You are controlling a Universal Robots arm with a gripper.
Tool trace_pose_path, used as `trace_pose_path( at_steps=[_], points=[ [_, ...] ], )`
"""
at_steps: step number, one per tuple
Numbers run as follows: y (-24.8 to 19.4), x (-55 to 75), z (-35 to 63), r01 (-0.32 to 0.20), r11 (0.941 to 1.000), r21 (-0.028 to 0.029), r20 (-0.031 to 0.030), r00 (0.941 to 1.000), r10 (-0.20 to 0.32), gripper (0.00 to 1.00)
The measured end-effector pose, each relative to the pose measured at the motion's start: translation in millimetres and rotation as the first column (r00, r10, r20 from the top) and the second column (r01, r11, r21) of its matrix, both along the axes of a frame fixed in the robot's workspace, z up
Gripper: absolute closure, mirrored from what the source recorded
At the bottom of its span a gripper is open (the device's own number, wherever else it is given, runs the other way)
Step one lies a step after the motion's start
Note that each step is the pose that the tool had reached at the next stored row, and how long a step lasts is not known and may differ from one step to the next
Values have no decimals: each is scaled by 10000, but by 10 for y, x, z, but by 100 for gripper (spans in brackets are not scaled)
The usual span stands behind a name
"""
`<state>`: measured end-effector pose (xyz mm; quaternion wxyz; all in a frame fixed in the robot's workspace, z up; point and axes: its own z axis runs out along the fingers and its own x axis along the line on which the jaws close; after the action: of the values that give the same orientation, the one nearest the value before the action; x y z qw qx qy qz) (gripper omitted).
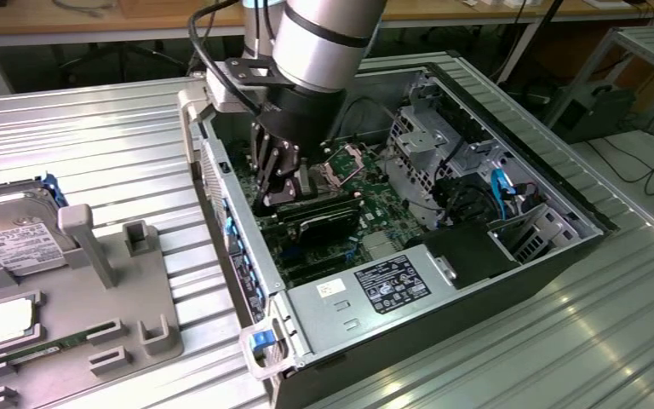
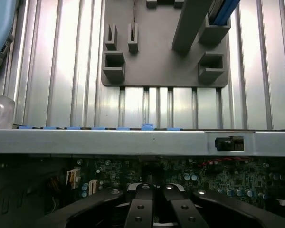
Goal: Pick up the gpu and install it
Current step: 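Press down on the gpu until it lock into place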
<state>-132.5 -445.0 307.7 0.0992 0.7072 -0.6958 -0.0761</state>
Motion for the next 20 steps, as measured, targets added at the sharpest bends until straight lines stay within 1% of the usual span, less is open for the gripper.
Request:
trace_pose_path(
  at_steps=[2,3,5,6,9,10,11,12,13,15,17,18,19,20],
  points=[
    [0,2,-16,0,10000,-2,-147,9999,0,89],
    [0,3,-26,1,10000,-3,-232,9997,-1,89],
    [0,7,-43,0,10000,-3,-374,9993,0,89],
    [0,11,-52,0,10000,-7,-476,9989,0,89],
    [0,22,-73,-1,10000,-9,-712,9975,1,89],
    [0,25,-83,0,10000,-3,-801,9968,0,89],
    [0,30,-92,1,10000,1,-876,9962,-1,89],
    [1,49,-95,3,10000,1,-928,9957,-3,89],
    [1,79,-98,3,10000,3,-939,9956,-3,89],
    [1,141,-96,0,10000,-2,-941,9956,0,89],
    [8,184,-91,0,10000,2,-913,9958,0,89],
    [16,187,-87,-2,10000,8,-827,9966,2,89],
    [19,187,-88,-28,10000,25,-651,9979,29,89],
    [20,187,-88,-58,10000,30,-474,9989,59,89]
  ],
)
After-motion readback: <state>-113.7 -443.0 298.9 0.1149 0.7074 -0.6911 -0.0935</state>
